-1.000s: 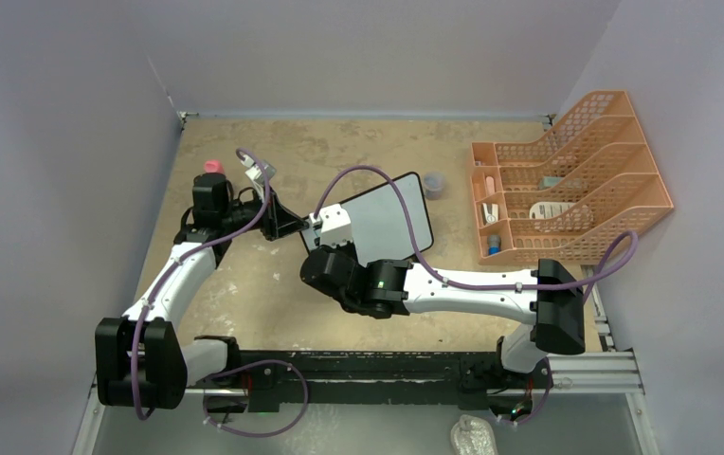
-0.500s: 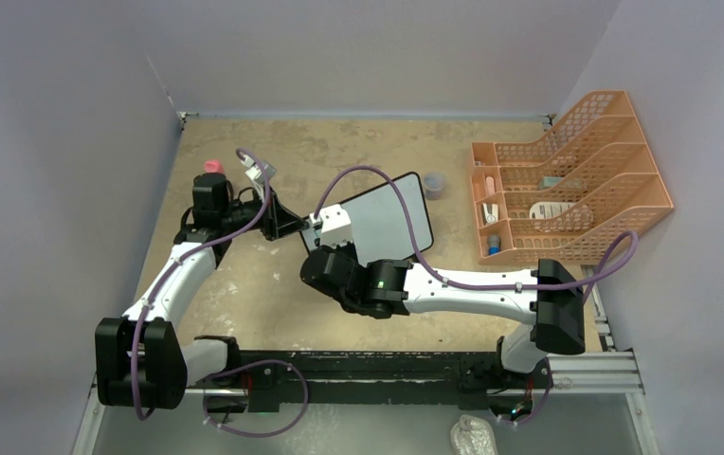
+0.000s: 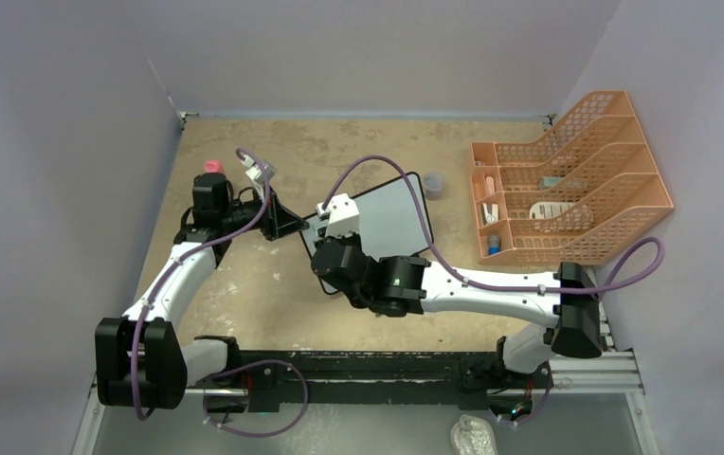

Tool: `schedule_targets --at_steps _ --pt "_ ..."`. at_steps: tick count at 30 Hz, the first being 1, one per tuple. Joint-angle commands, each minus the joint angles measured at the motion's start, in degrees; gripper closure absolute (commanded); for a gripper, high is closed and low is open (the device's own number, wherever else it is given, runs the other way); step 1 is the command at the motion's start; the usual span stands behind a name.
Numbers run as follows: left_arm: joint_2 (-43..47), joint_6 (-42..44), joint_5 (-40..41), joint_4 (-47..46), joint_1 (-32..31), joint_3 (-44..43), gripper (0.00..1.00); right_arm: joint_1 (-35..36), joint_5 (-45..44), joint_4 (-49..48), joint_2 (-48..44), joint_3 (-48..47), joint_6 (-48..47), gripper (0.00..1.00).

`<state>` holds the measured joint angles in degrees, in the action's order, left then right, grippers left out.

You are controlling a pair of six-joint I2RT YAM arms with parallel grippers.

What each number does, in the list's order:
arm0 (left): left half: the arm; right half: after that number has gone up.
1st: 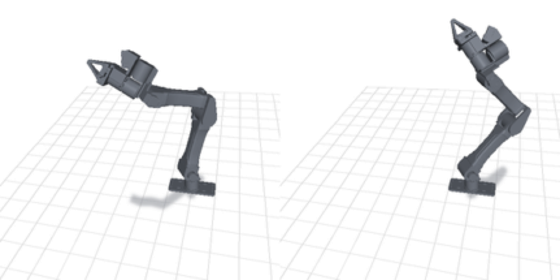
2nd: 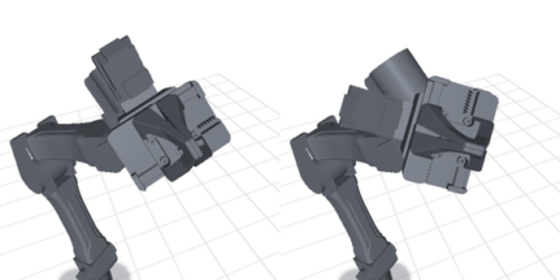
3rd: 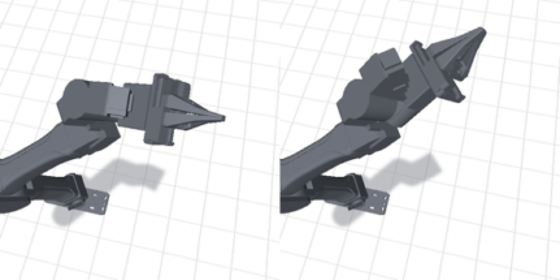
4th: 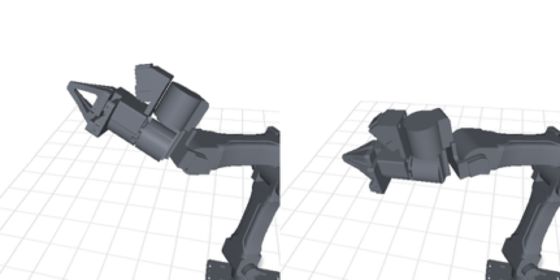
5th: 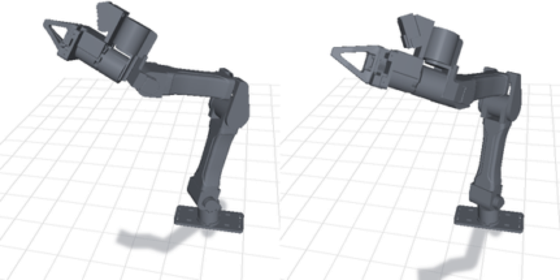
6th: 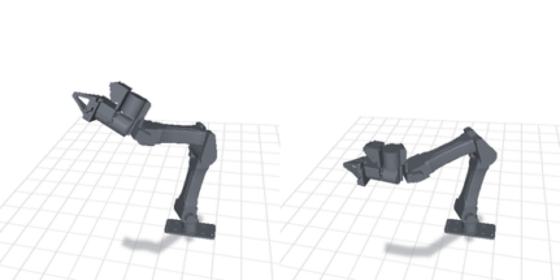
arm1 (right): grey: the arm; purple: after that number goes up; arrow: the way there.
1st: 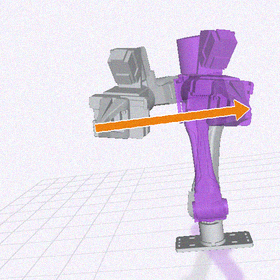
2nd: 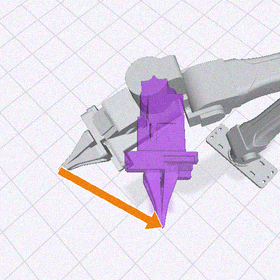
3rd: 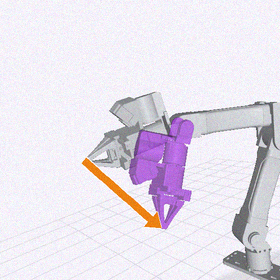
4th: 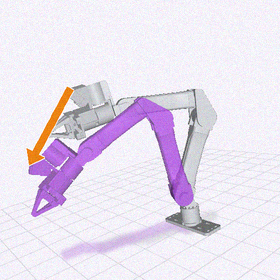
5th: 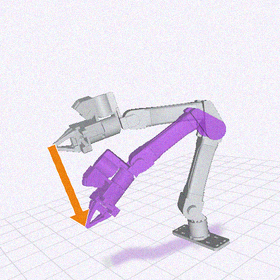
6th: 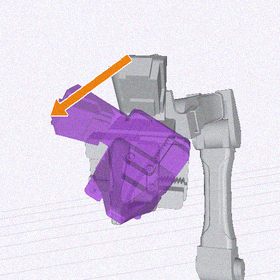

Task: Write a sentence on the whiteboard

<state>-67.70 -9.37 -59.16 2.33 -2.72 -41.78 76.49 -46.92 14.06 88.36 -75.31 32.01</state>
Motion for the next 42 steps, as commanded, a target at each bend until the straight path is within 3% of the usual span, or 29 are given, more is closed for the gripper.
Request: schedule_targets --at_steps 1,24,42 --pt "0.38 1.12 0.58 -0.13 -0.19 -2.25 1.0 -0.46 -1.64 -4.85 -1.56 -2.15 -2.93 1.0" --pt "0.29 1.19 0.36 -0.13 -0.24 -2.34 1.0 -2.13 2.27 -6.0 0.71 -2.45 -3.99 1.0" --pt "0.18 1.36 0.36 0.05 -0.18 -2.43 1.0 -2.2 -0.26 -4.78 2.52 -3.62 -4.17 1.0"
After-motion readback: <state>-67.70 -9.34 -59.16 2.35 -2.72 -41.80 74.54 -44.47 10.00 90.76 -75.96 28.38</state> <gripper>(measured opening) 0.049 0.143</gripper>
